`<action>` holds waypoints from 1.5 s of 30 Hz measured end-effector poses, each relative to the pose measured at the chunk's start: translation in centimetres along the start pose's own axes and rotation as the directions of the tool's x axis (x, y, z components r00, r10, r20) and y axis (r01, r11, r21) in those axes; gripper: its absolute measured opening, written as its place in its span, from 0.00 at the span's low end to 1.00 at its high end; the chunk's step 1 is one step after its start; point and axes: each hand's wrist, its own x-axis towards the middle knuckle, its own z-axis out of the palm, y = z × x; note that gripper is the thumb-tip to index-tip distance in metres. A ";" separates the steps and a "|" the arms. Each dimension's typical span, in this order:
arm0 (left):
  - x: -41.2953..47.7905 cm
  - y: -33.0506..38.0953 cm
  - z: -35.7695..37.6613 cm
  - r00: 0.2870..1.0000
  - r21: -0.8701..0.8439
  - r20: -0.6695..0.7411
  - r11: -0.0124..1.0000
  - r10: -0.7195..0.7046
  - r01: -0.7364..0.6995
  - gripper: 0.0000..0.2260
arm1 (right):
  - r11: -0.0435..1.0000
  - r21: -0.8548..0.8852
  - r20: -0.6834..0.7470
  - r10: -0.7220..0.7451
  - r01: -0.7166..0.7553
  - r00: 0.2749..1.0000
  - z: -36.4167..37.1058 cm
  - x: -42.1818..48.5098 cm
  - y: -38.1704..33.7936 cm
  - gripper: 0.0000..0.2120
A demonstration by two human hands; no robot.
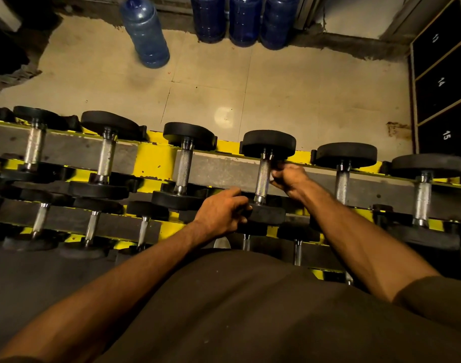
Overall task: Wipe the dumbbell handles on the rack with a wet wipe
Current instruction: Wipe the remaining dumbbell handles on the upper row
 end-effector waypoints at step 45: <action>-0.1 -0.1 0.1 1.000 -0.016 -0.019 1.000 -0.001 0.001 0.14 | 0.994 -0.105 0.161 0.024 -0.007 0.987 -1.2 -1.2 2.2 0.23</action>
